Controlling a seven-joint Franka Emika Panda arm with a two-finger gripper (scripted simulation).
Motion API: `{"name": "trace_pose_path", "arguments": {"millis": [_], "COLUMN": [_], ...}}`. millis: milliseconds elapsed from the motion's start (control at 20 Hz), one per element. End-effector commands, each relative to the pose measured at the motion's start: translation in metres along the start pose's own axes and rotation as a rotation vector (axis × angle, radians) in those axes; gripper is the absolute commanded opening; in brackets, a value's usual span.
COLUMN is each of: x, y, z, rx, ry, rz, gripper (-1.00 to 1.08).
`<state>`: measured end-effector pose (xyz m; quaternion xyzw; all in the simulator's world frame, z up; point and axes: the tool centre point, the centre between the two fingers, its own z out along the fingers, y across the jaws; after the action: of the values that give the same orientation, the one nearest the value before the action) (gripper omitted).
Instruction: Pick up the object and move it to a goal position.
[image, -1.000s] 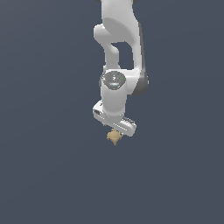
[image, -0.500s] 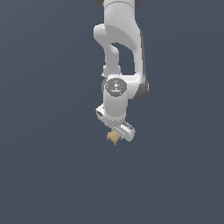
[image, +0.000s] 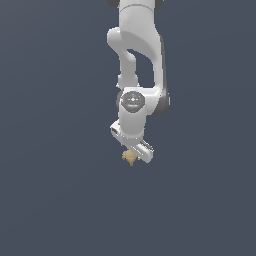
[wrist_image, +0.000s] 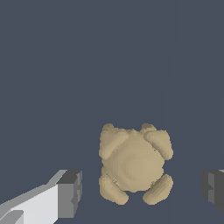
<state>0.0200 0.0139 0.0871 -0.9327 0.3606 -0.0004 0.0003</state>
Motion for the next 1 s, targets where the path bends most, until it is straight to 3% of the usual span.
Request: {"name": "trace_pose_path", "arguments": {"millis": [0,600,650,950], "x": [0.0,0.0,0.0,0.0], "y": [0.0,0.0,0.0,0.0], "z": [0.007,0.048,0.048,0.048], "rx": [-0.001,-0.001,-0.001,-0.001], "ry": [-0.001,-0.001,-0.001,-0.001], "rz": [0.001,0.005,0.005,0.005], "gripper": [1.0,1.0,-1.0,-1.0]}}
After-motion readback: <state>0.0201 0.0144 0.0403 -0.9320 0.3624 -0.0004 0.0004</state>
